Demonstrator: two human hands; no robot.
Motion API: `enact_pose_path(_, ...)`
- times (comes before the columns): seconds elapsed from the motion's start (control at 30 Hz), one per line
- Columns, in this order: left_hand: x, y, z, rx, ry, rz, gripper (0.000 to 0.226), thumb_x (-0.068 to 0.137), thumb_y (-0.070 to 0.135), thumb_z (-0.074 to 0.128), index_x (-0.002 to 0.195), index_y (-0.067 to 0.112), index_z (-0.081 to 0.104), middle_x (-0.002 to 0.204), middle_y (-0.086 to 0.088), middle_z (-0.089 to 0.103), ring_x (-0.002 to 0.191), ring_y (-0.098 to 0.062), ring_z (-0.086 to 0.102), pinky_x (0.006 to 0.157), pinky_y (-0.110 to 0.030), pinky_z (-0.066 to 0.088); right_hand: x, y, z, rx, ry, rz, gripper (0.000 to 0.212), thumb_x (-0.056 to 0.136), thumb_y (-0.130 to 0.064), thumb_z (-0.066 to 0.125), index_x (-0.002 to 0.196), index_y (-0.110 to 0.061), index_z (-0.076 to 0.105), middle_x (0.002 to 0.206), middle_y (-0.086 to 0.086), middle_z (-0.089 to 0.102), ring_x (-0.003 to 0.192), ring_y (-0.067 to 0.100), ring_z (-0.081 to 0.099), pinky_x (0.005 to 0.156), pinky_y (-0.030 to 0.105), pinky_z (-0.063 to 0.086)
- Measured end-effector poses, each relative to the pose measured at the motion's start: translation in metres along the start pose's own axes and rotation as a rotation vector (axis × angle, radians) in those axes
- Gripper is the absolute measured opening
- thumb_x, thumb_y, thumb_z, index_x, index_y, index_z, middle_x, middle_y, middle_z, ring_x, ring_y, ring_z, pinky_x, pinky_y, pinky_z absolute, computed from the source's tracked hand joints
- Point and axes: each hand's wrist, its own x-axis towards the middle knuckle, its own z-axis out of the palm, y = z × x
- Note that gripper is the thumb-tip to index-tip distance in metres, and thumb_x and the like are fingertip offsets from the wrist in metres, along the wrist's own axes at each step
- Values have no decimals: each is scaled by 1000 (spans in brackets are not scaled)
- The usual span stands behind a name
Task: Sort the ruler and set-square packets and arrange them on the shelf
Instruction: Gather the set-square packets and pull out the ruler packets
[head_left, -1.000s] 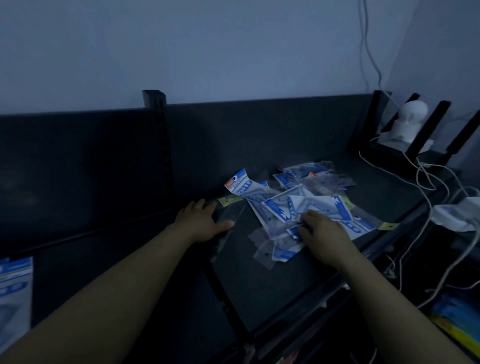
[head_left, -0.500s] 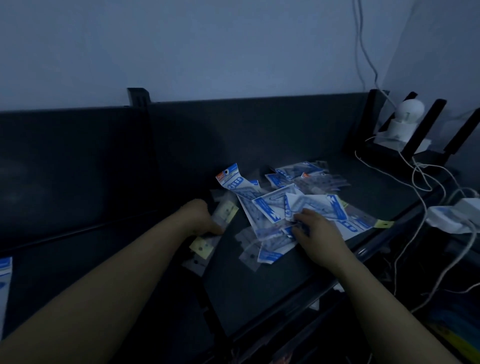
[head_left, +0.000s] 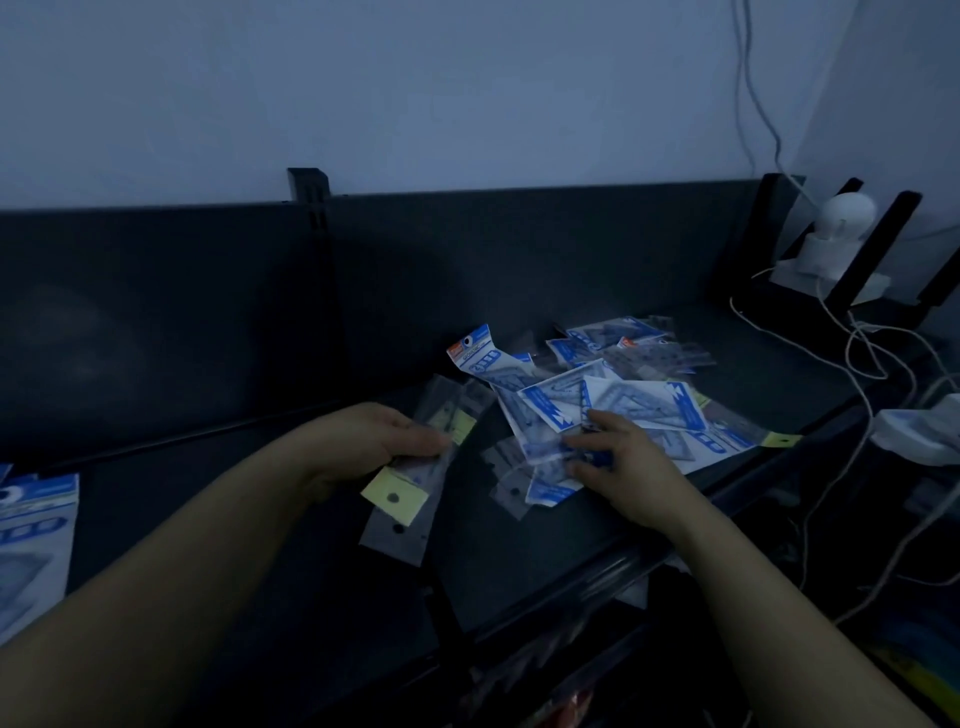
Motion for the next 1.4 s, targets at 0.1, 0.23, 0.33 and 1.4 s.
enact_pose_path(0.1,-8,3,-4,-4,36,-12,29,85,32,68,85,4,69,74,-9,74,57,-14,67,51,-22,51,-2,1,2,1,9,-23,33,89,-27,64,122,-25,64,154,7,29,141,20,26,115,39,25)
enact_pose_path(0.23,9,14,16,-15,156,72,25,85,31,70,92,7,70,84,-8,74,70,-18,69,60,-25,55,-3,-2,2,21,53,-19,29,85,-25,69,114,-24,69,152,8,32,140,21,29,113,42,30)
enact_pose_path(0.33,39,21,45,48,179,115,28,84,33,72,87,5,69,76,-6,69,63,-15,63,58,-24,51,-6,-4,-2,-9,111,41,27,81,-26,73,107,-20,71,151,10,34,139,21,32,109,36,35)
enact_pose_path(1.4,59,0,-12,54,151,-28,30,82,7,71,111,2,63,103,-17,69,81,-25,66,69,-32,55,17,12,0,-299,20,205,52,98,-48,35,147,-32,29,159,0,17,146,22,14,115,43,16)
